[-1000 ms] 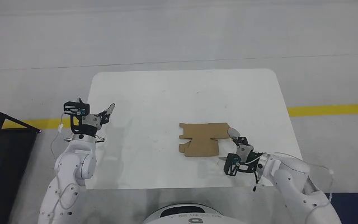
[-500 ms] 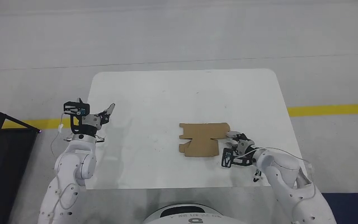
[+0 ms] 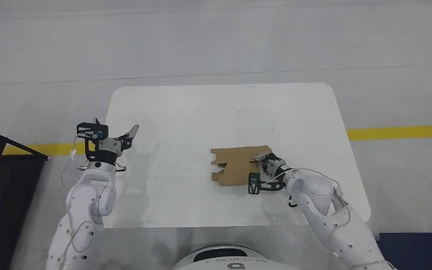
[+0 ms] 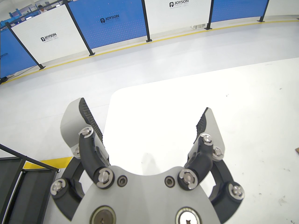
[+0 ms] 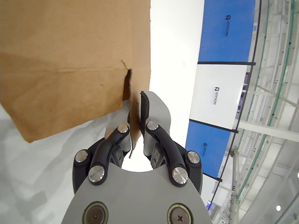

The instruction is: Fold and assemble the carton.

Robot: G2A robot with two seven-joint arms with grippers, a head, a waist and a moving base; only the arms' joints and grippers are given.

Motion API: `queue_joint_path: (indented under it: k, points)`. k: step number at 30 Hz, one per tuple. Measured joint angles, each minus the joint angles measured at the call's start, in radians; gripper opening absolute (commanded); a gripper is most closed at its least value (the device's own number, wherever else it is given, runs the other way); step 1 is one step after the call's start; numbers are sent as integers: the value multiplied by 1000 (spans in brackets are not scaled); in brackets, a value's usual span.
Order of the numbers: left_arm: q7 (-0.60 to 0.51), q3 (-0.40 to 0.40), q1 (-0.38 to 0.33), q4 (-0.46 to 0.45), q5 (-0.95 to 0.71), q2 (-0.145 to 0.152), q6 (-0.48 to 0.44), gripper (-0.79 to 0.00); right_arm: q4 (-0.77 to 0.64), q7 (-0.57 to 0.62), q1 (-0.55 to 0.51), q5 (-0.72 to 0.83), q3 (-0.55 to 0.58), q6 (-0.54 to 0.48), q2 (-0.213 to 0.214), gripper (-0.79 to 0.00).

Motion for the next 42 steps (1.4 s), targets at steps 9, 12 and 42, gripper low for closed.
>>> queue_joint_path:
  k: [9, 12, 42]
  points:
    - [0, 0, 0, 0, 0, 0, 0, 0, -227, 84, 23, -288, 37, 333, 7, -785]
    - [0, 0, 0, 0, 0, 0, 0, 0, -347, 120, 0, -381, 81, 449, 11, -785]
    - [0, 0, 0, 0, 0, 0, 0, 0, -278, -100, 11, 341, 73, 560, -5, -785]
